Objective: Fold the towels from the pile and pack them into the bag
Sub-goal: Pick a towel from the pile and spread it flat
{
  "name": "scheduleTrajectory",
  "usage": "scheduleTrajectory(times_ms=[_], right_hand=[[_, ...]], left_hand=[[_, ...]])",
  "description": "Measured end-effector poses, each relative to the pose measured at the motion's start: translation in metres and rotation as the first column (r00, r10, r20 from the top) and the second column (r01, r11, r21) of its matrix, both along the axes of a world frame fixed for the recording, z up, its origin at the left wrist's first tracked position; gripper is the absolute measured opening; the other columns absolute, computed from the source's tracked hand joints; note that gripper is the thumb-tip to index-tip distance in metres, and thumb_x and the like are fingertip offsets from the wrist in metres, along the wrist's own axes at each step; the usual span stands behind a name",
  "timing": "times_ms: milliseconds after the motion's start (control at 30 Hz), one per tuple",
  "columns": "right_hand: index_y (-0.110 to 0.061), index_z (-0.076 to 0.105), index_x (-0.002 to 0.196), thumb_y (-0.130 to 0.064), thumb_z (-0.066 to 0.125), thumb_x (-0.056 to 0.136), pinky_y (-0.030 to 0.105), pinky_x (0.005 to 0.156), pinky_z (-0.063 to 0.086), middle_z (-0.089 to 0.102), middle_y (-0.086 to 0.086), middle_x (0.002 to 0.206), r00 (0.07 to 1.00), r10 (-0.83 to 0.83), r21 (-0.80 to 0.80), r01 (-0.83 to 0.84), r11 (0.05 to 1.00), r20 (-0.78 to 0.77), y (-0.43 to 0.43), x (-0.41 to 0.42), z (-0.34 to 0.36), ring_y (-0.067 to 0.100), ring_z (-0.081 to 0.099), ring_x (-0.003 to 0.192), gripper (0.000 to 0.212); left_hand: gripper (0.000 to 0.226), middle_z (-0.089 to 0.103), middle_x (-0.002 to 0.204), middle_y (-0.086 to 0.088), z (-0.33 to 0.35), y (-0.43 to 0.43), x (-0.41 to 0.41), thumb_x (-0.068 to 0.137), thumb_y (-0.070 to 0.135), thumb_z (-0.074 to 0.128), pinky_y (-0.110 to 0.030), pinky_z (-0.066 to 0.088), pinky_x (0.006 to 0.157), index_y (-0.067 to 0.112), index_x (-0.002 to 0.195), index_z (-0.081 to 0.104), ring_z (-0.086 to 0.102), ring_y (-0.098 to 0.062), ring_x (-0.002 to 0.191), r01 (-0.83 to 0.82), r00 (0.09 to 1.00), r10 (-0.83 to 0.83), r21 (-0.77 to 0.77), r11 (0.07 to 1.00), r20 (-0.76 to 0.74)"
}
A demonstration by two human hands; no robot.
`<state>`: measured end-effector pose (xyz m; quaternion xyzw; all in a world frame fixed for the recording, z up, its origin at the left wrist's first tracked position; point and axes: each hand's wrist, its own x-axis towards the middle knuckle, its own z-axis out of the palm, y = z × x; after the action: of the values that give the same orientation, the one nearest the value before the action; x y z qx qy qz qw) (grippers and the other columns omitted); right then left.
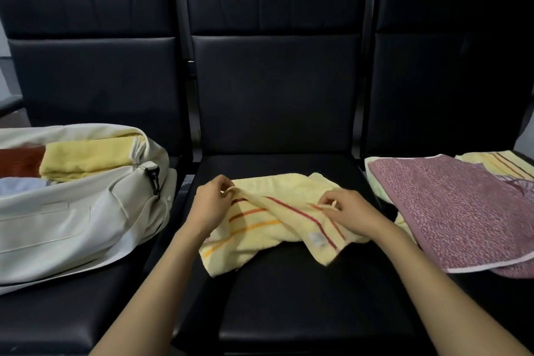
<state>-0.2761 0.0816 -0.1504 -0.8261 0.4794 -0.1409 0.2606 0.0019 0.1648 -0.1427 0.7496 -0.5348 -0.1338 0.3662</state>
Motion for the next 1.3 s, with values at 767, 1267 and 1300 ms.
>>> scheduleTrajectory(times_ms=[767, 1267, 1300], right_hand=[[-0.011, 0.059, 0.072, -0.013, 0.05, 0.093, 0.028, 0.065, 0.04, 0.057, 0.0, 0.071, 0.999, -0.045, 0.207, 0.046, 0.977, -0.011, 0.004, -0.004, 0.019, 0.014, 0.054, 0.069, 0.023], [-0.02, 0.065, 0.093, -0.023, 0.06, 0.093, 0.028, 0.068, 0.045, 0.065, -0.001, 0.091, 0.914, -0.32, 0.182, 0.281, 0.942, 0.248, -0.097, 0.033, -0.013, 0.017, 0.061, 0.088, 0.005], [-0.022, 0.064, 0.093, -0.024, 0.058, 0.095, 0.027, 0.068, 0.045, 0.064, -0.001, 0.093, 0.93, -0.298, 0.179, 0.262, 0.948, 0.215, -0.1, 0.036, -0.016, 0.015, 0.06, 0.088, 0.007]], left_hand=[[0.013, 0.064, 0.09, 0.003, -0.003, 0.006, 0.015, 0.095, 0.032, 0.055, -0.021, 0.042, 0.064, 0.021, 0.093, 0.062, 0.059, -0.01, 0.083, 0.162, 0.976, -0.132, 0.176, 0.971, -0.173], [0.013, 0.063, 0.091, -0.003, -0.047, -0.043, 0.042, 0.094, 0.023, 0.058, -0.021, 0.037, 0.057, 0.011, 0.098, 0.061, 0.055, -0.011, 0.078, -0.168, 0.966, 0.203, 0.207, 0.964, -0.162], [0.013, 0.063, 0.091, -0.003, -0.052, -0.044, 0.042, 0.094, 0.024, 0.057, -0.023, 0.037, 0.058, 0.012, 0.098, 0.06, 0.057, -0.013, 0.079, -0.18, 0.968, 0.211, 0.212, 0.961, -0.133]])
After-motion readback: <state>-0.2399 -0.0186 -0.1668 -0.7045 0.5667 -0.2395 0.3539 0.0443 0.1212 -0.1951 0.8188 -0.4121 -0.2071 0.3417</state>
